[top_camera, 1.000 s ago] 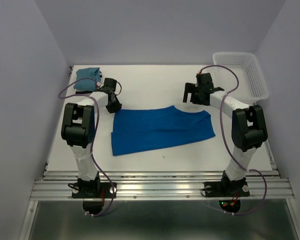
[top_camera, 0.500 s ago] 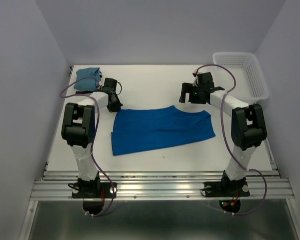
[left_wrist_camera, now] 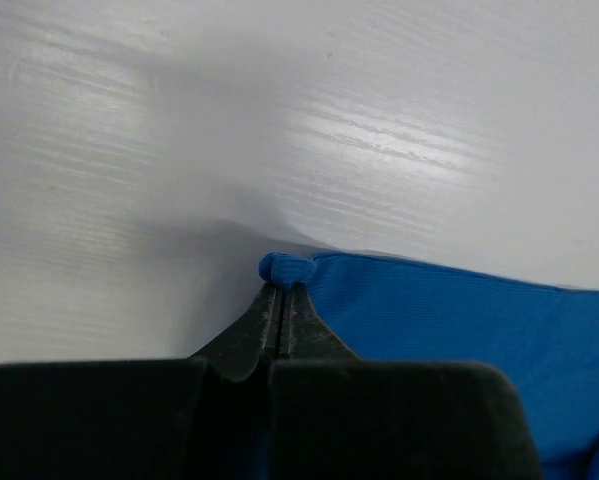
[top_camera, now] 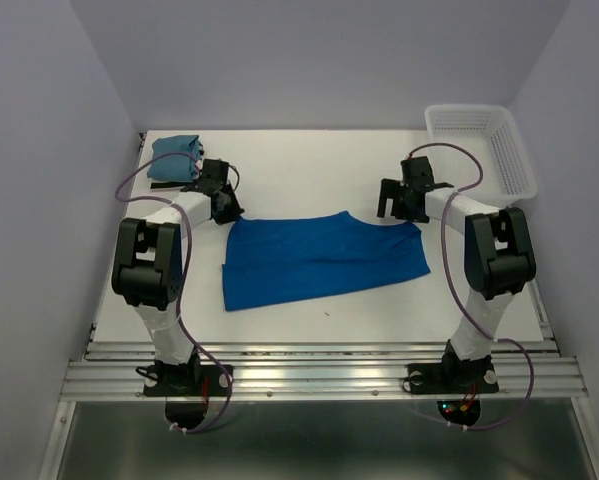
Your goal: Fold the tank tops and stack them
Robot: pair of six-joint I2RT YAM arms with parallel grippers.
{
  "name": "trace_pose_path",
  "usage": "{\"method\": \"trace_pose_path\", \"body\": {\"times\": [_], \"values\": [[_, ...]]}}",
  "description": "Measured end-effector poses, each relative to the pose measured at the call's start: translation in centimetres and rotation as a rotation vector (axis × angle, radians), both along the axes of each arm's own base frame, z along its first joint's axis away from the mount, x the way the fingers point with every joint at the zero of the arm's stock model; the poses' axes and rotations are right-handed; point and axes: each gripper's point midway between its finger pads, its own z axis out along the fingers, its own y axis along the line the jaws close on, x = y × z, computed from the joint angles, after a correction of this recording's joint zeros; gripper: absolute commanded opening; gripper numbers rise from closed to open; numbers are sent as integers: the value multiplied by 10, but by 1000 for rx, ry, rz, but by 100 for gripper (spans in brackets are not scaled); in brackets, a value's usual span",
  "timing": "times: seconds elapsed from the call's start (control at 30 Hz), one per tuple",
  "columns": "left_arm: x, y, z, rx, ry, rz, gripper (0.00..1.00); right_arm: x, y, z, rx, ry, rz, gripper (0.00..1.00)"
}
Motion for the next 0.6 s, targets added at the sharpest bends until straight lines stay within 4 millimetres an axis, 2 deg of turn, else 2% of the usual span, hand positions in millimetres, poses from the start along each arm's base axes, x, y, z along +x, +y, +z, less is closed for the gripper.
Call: {"method": "trace_pose_path", "body": {"times": [0.1,0.3,0.4,0.6], "values": [[3,-3,13,-13,-45,-24,0,-2,-6,-2,11,15,1,97],[4,-7,28,-29,-98,-55,0,-3,15,3,103,19,95,97],[-1,-9,31,-38,-111,-73,0,-1,31,9,145,6,151,97],[-6,-12,38,-51,-138,-104,0,14,79,31,211,-59,293,96]]}}
